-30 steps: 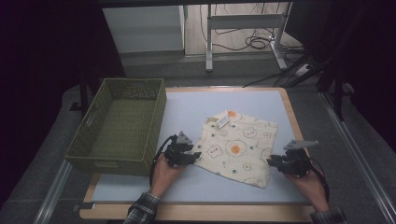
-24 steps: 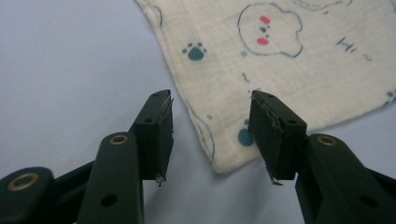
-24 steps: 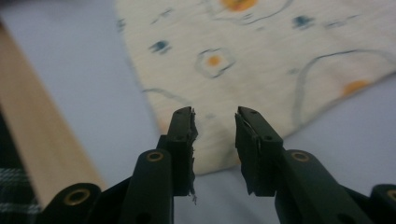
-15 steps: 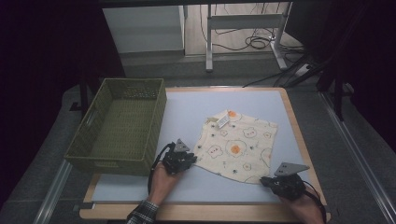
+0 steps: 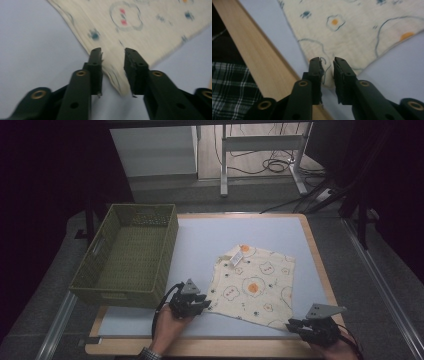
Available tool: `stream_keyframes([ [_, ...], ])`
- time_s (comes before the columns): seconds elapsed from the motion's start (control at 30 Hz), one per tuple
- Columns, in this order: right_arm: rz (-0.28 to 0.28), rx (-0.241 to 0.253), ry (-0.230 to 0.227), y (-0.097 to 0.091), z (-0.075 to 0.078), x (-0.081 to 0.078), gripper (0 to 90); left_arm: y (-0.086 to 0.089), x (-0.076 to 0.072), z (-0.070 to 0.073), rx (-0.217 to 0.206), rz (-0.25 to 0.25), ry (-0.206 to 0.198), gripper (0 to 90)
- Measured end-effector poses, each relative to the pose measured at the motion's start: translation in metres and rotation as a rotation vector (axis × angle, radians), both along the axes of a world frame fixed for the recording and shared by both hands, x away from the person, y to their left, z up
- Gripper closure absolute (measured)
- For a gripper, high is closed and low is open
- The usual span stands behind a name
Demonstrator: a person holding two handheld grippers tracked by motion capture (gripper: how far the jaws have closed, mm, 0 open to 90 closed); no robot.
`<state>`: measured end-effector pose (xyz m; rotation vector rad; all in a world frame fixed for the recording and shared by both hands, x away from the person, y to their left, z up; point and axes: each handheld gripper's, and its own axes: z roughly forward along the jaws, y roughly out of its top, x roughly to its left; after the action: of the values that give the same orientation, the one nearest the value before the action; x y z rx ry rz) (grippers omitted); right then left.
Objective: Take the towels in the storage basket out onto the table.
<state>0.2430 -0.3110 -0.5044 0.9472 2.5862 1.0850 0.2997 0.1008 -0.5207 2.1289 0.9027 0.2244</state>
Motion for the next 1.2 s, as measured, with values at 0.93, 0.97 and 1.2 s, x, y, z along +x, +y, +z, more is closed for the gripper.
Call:
stream_keyframes([
  [0.93,-0.106,0.05,-0.034,-0.004,-0.008,0.067,73.0,-0.054,0.172,0.003,0.119,0.168,-0.026,72.1],
  [0.97,-0.106,0.049,-0.035,-0.005,-0.008,0.068,72.8,-0.05,0.174,0.004,0.115,0.179,-0.022,71.1],
  [1.2,-0.149,0.035,-0.034,-0.012,-0.007,0.086,70.8,-0.034,0.174,0.019,0.097,0.237,-0.046,65.7],
])
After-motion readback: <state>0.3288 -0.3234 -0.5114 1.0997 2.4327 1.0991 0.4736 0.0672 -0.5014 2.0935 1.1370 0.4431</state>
